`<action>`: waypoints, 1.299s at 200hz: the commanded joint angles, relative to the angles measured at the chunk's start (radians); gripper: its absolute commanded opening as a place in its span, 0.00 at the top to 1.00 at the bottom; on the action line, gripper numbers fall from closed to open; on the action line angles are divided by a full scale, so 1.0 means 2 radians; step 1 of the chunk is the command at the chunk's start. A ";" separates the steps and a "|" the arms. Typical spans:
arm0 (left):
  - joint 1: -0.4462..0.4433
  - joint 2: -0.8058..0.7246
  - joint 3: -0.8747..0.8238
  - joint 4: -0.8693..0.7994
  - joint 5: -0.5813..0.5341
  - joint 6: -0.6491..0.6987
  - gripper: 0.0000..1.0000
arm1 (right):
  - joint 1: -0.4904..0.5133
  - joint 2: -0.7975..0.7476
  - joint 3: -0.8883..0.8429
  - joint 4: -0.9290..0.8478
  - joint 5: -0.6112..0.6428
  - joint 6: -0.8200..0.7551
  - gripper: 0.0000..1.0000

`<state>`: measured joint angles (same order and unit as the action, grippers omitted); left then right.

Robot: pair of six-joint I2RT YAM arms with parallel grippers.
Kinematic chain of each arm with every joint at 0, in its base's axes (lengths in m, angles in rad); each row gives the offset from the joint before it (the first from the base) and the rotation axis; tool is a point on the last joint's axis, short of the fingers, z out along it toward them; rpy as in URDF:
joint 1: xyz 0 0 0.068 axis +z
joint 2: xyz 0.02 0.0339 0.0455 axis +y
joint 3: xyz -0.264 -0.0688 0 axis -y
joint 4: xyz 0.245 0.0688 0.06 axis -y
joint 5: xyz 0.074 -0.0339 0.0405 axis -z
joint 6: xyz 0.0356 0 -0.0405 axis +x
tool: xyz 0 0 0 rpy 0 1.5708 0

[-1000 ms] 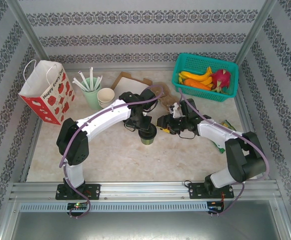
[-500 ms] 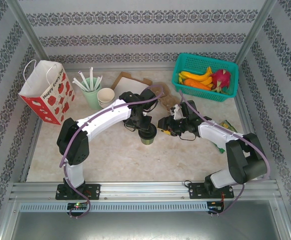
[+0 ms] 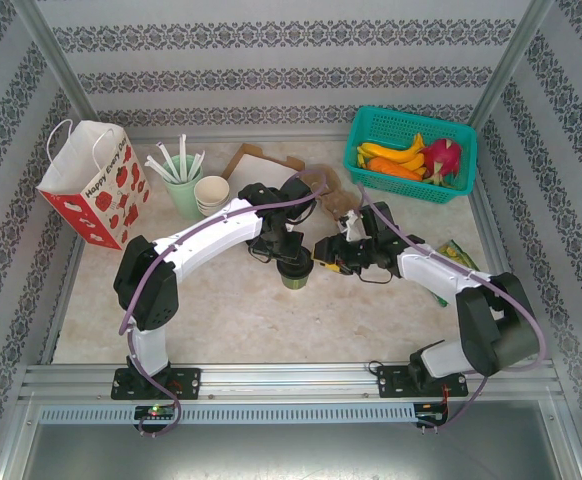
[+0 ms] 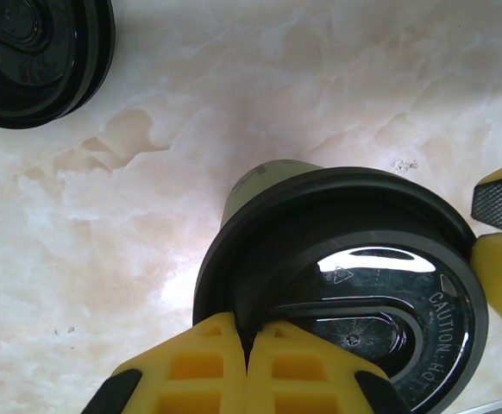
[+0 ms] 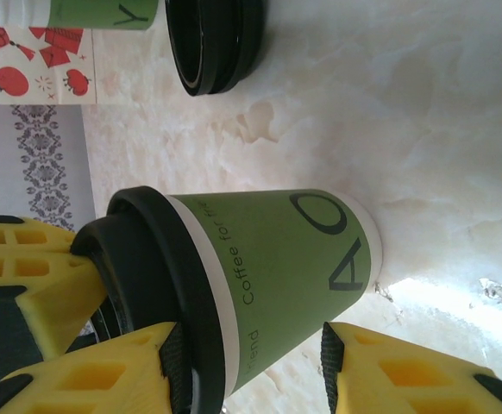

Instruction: Pack the takeout coffee

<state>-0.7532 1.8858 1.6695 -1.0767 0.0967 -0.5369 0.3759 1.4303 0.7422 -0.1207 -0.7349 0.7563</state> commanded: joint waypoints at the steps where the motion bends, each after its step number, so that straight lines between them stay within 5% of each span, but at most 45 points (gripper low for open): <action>1: -0.006 0.033 -0.012 -0.006 -0.012 -0.010 1.00 | 0.005 0.007 -0.004 0.002 -0.021 -0.007 0.51; 114: -0.005 0.041 -0.044 0.021 0.002 -0.029 1.00 | 0.005 0.067 -0.024 -0.024 0.054 -0.015 0.56; 173: -0.005 0.027 -0.009 0.001 -0.046 -0.048 1.00 | 0.002 -0.002 0.019 -0.018 0.054 -0.033 0.46; 260: -0.005 0.028 0.000 0.000 -0.039 -0.046 1.00 | 0.023 -0.032 -0.002 0.052 0.060 -0.003 0.31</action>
<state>-0.7532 1.8851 1.6695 -1.0653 0.0528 -0.6151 0.3992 1.4094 0.7567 -0.1078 -0.6224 0.7235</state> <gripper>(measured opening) 0.049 0.686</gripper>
